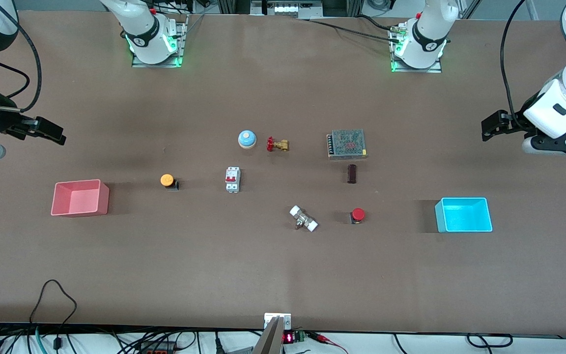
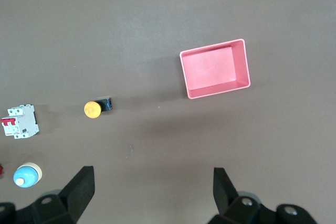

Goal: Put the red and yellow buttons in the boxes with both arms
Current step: 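Move both grippers down from rest toward the table, then reach the right gripper to the yellow button while the left gripper reaches the red button, then close the right gripper on the yellow button while the left gripper grasps the red, then carry the yellow button to the pink box while the left gripper carries red to cyan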

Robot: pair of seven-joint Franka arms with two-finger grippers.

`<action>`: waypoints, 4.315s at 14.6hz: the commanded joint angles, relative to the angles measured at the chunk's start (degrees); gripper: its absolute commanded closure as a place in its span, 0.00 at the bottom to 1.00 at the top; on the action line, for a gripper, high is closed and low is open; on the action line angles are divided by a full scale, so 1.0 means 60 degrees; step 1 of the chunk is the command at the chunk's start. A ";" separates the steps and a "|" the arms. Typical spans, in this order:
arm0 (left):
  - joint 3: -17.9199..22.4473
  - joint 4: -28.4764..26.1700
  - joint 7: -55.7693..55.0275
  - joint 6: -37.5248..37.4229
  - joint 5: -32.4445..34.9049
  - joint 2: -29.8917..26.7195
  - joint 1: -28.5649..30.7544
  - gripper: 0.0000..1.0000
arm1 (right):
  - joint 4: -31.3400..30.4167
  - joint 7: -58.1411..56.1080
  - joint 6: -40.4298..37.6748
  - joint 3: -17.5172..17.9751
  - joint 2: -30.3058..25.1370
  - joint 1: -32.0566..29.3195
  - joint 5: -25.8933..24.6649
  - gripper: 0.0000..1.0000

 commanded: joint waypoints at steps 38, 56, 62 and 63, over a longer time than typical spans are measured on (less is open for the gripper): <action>-0.0001 0.2179 -0.5291 0.6290 -0.0054 0.7507 -0.3449 0.00 | -0.3195 0.3279 0.7169 0.0652 0.4067 0.1970 -0.2218 0.00; 0.0160 0.2925 -0.2718 0.3160 0.0033 0.5868 -0.1548 0.82 | -0.3445 0.3015 0.7171 0.0886 0.4126 0.1720 -0.2204 0.82; 0.0497 0.2297 -0.1263 0.2452 0.0664 0.5749 -0.0214 0.81 | -0.2833 0.2884 0.6282 0.0989 0.3483 0.1268 -0.2145 0.95; 0.0468 0.2063 -0.1205 0.2539 0.0664 0.5735 -0.0052 0.81 | -0.2424 0.2594 0.5610 0.0989 0.3337 0.1150 -0.2102 0.95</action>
